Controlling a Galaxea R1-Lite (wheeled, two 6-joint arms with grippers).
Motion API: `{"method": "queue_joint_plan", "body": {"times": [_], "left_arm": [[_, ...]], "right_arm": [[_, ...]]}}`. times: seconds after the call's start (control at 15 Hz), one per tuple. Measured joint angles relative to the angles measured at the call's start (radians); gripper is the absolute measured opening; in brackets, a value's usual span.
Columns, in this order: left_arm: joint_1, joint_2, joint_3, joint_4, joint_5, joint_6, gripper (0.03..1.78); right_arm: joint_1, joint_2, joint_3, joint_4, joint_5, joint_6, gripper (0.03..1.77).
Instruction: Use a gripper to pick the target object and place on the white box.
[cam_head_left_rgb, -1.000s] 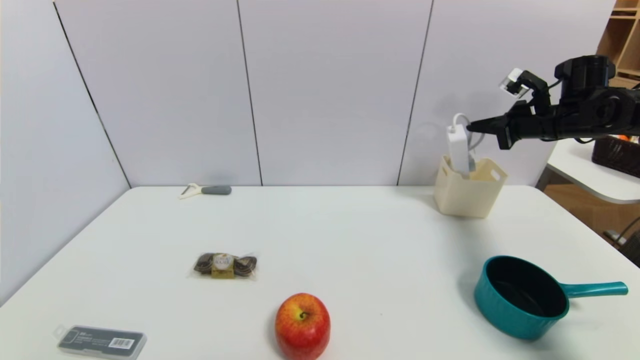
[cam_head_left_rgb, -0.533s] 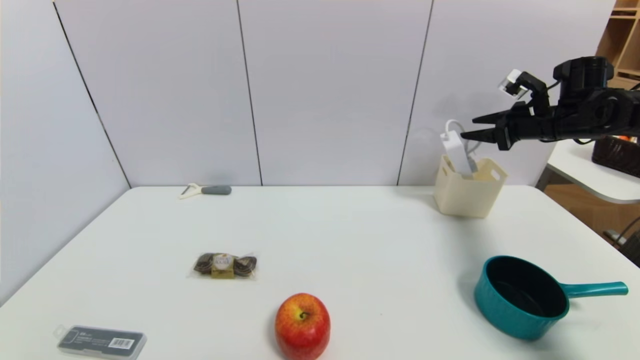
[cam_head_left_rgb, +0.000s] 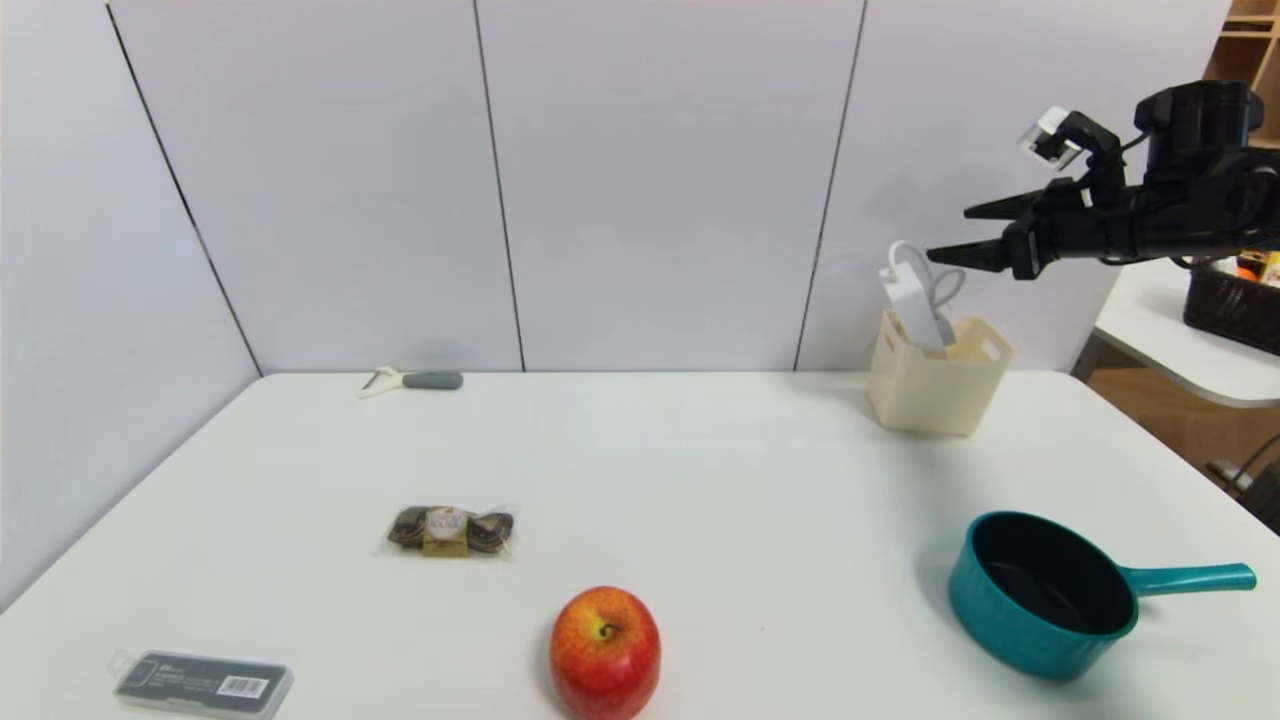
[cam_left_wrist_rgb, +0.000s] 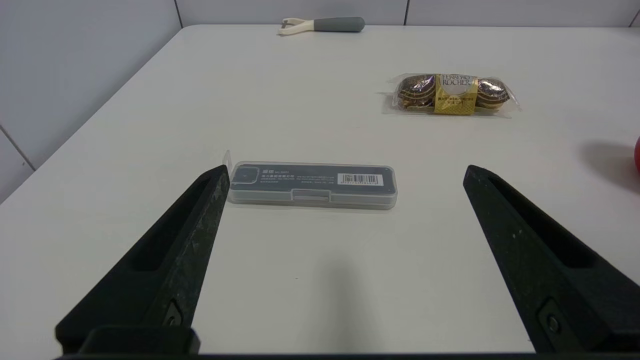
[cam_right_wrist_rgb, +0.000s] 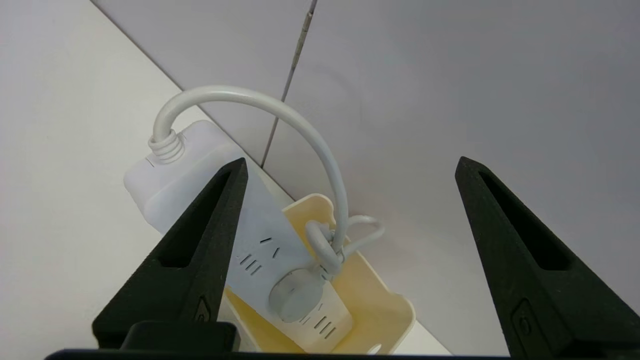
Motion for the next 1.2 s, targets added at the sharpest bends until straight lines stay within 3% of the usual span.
{"method": "queue_joint_plan", "body": {"times": [0.6, 1.2], "left_arm": [[0.0, 0.0, 0.0, 0.0, 0.0, 0.0, 1.69], [0.0, 0.0, 0.0, 0.0, 0.0, 0.0, 1.69]], "right_arm": [[-0.033, -0.171, 0.037, 0.191, -0.002, 0.006, 1.63], [-0.149, -0.614, 0.475, 0.204, -0.002, 0.016, 1.68]]}}
